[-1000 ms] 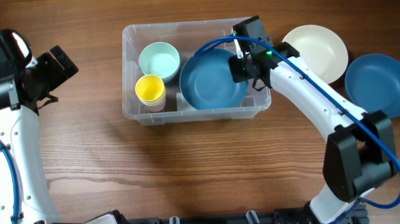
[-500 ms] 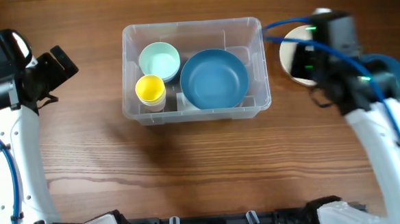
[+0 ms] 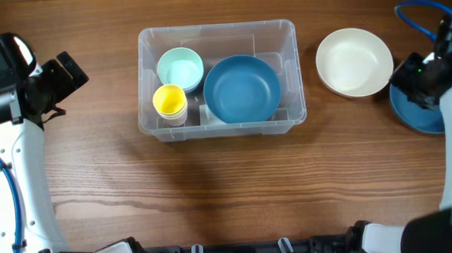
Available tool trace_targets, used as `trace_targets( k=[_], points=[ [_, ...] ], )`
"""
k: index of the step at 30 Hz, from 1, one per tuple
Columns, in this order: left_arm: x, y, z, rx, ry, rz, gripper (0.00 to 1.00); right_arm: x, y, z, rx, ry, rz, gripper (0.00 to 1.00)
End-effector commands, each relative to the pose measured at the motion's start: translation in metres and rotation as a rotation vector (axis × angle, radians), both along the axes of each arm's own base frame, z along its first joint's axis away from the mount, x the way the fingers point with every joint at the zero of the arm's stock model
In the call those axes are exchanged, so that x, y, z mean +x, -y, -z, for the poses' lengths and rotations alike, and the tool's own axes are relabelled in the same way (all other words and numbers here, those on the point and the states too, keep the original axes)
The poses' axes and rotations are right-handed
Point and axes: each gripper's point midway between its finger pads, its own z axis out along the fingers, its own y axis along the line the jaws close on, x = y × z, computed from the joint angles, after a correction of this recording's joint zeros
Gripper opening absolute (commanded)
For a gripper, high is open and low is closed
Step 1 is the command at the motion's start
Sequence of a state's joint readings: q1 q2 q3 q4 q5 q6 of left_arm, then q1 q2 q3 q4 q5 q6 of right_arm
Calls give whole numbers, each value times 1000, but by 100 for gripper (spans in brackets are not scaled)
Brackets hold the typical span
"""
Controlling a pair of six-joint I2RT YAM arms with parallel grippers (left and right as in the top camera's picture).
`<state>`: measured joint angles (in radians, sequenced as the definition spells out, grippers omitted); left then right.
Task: Pack container
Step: 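Lower the teal plate into the box and release it, then move the right gripper to the cream plate rim and grip it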
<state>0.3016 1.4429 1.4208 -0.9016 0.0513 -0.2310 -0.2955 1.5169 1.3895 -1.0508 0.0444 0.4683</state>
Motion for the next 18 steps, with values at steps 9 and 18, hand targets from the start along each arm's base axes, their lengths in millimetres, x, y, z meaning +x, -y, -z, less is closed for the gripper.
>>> trace_targets(
  k=[9, 18],
  points=[
    [0, 0, -11, -8, 31, -8, 100, 18, -9, 72, 171, -121, 167, 48],
    [0, 0, -11, -8, 31, -8, 100, 22, -9, 99, 190, -89, 226, 51]
  ],
)
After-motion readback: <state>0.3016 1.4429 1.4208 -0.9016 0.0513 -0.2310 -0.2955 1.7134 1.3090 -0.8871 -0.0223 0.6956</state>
